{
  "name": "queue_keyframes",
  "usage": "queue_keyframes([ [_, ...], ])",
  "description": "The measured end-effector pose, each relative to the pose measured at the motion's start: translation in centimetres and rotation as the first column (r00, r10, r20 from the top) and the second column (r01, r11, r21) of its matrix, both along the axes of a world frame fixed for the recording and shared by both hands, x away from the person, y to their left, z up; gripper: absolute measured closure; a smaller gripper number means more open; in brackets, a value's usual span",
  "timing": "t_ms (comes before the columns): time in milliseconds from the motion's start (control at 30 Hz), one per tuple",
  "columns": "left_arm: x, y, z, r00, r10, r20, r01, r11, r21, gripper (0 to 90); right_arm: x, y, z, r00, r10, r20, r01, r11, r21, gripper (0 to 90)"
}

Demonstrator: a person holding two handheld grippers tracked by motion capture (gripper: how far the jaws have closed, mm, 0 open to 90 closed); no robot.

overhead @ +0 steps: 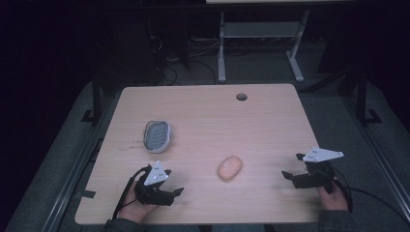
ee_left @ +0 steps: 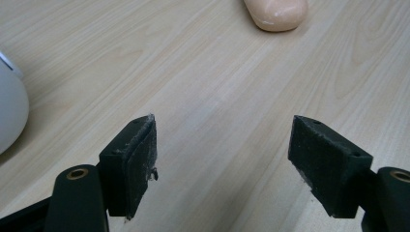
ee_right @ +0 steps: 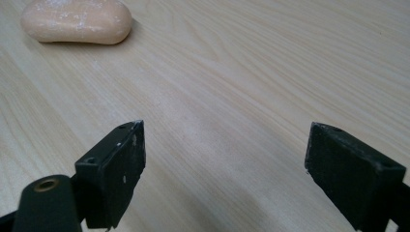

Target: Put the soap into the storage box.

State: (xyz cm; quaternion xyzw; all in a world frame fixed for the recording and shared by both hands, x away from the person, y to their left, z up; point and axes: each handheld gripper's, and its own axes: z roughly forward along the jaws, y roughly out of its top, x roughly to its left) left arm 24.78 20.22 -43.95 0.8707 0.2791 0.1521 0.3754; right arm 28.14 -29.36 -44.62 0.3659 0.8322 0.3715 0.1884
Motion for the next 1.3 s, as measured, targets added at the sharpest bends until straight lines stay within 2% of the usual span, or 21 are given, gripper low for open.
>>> queue_keyframes([
  [433, 0.1, -0.4, 0.3, 0.9998, -0.007, -0.018, 0.006, 0.9999, -0.016, 24.7, -0.2, -0.1, 0.1, 1.0, -0.006, 0.003, 0.006, 1.0, 0.007, 14.0],
  [733, 0.2, -2.0, 1.5, 0.9986, -0.051, -0.011, 0.051, 0.9987, -0.004, 24.1, -0.4, -0.2, 0.2, 0.9999, -0.013, 0.006, 0.013, 1.0, 0.01, 14.0],
  [867, 0.5, -2.5, 2.4, 0.9982, -0.059, -0.011, 0.058, 0.9982, -0.016, 24.1, -0.4, -0.1, 0.2, 0.9999, -0.007, 0.011, 0.007, 1.0, 0.008, 14.0],
  [967, 0.9, -2.9, 2.9, 0.9979, -0.062, -0.019, 0.062, 0.9976, -0.031, 23.3, -0.4, -0.1, 0.2, 0.9999, -0.007, 0.009, 0.007, 1.0, 0.009, 14.0],
  [1100, 1.3, -3.6, 3.2, 0.9966, -0.079, -0.023, 0.079, 0.9966, -0.023, 23.7, -0.4, -0.1, 0.2, 0.9999, -0.008, 0.01, 0.008, 1.0, 0.008, 14.0],
  [1133, 1.4, -4.0, 3.2, 0.9952, -0.091, -0.036, 0.09, 0.9957, -0.023, 24.5, -0.4, -0.1, 0.3, 0.9999, -0.008, 0.013, 0.008, 1.0, 0.01, 14.0],
  [1300, 1.8, -4.7, 3.3, 0.9933, -0.103, -0.052, 0.103, 0.9946, -0.01, 24.5, -0.5, -0.1, 0.3, 0.9998, -0.011, 0.018, 0.011, 1.0, 0.016, 14.0],
])
